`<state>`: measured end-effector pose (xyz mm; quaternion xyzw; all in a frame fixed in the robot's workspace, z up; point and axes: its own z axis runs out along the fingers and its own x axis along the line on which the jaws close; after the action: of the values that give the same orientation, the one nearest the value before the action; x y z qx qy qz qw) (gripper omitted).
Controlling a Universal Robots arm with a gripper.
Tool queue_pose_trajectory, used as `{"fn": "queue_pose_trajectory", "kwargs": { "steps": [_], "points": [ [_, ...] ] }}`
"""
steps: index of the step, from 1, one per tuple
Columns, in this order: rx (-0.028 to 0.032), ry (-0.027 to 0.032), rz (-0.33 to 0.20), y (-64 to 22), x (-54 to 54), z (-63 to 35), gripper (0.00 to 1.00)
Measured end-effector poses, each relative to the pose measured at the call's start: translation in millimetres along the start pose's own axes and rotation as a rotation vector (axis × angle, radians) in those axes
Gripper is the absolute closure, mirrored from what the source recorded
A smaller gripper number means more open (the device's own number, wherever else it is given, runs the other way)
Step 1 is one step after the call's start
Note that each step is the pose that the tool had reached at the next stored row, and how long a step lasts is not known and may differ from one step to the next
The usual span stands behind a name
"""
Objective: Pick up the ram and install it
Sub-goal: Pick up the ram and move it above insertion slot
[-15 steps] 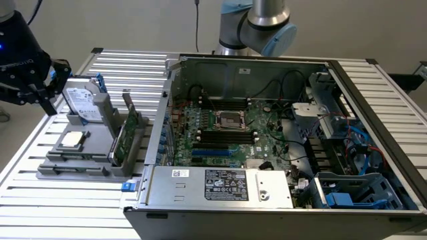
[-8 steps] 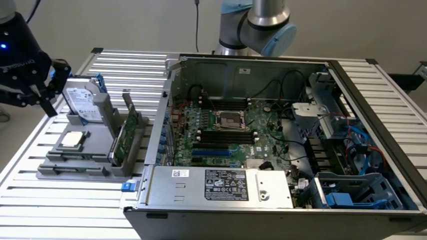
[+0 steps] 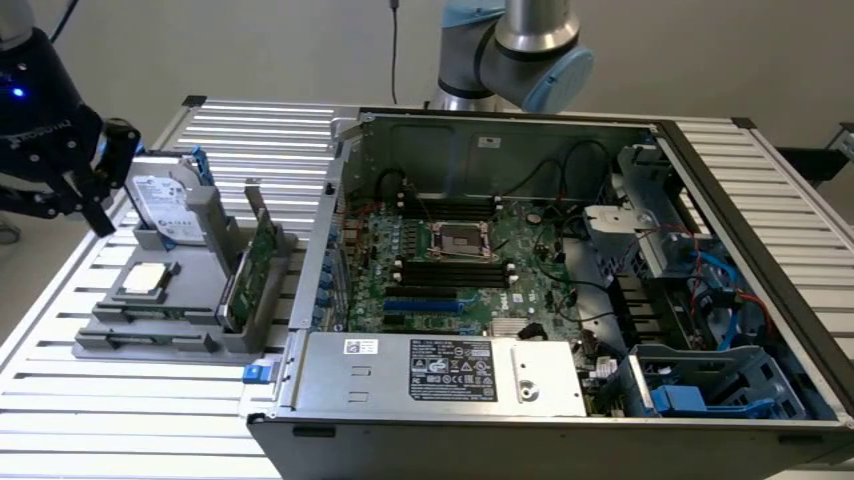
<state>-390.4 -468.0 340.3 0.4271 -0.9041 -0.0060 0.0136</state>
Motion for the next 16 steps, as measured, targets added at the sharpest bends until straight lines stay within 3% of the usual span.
{"fn": "queue_pose_trajectory", "kwargs": {
  "steps": [16],
  "points": [
    [0.0152, 0.018, -0.291, -0.1, -0.1, 4.2, 0.89]
  ]
}}
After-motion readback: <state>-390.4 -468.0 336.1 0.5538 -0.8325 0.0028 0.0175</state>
